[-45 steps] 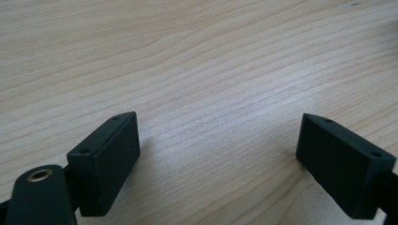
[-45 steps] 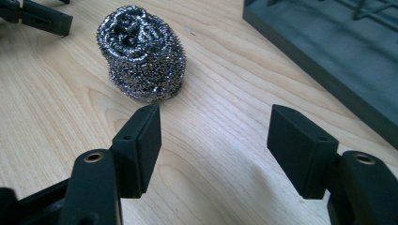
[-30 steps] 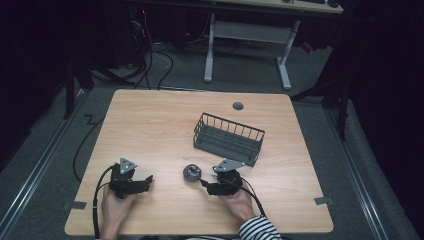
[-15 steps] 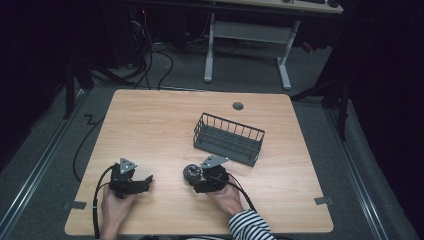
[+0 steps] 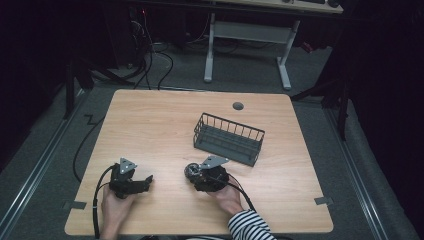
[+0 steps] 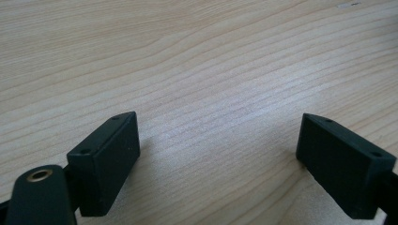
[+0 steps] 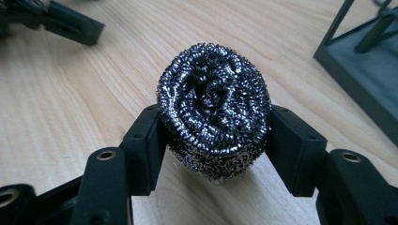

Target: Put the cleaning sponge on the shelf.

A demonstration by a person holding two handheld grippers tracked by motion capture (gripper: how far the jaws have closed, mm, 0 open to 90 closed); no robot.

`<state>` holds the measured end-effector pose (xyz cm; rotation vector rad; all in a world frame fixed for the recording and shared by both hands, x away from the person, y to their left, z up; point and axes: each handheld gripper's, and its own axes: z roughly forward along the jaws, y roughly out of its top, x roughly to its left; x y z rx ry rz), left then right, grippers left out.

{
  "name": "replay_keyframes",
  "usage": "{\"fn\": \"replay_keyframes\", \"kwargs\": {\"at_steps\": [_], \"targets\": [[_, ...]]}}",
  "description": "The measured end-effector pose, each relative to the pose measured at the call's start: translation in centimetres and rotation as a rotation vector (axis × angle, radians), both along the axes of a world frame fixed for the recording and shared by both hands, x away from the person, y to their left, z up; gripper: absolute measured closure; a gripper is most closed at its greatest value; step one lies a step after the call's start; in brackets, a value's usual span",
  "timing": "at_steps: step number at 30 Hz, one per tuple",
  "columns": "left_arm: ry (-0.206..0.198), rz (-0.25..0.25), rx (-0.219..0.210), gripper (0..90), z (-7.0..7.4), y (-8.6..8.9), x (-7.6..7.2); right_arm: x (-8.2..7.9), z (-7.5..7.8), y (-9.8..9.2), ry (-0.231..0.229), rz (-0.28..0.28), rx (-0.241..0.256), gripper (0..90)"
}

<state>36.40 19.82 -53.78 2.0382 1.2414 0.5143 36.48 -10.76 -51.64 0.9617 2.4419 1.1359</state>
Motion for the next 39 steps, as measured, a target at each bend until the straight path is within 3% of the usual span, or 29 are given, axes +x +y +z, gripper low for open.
{"fn": "replay_keyframes", "kwargs": {"at_steps": [12, 17, 29, 39], "targets": [[0.001, -0.001, 0.0, 14.1, 0.0, 0.0, 0.0, -1.1, 4.3, -4.3, -0.02, -0.025, 0.065, 41.7], [0.001, -0.001, 0.0, 14.1, 0.0, 0.0, 0.0, -1.3, 5.8, -6.0, -0.056, -0.054, 0.059, 41.8], [0.001, -0.001, 0.0, 14.2, 0.0, 0.0, 0.0, -0.5, 9.7, -9.8, -0.124, -0.144, 0.098, 41.7], [0.001, -0.001, 0.0, 14.2, 0.0, 0.0, 0.0, 1.7, 10.1, -11.5, -0.108, -0.224, 0.094, 41.6]]}}
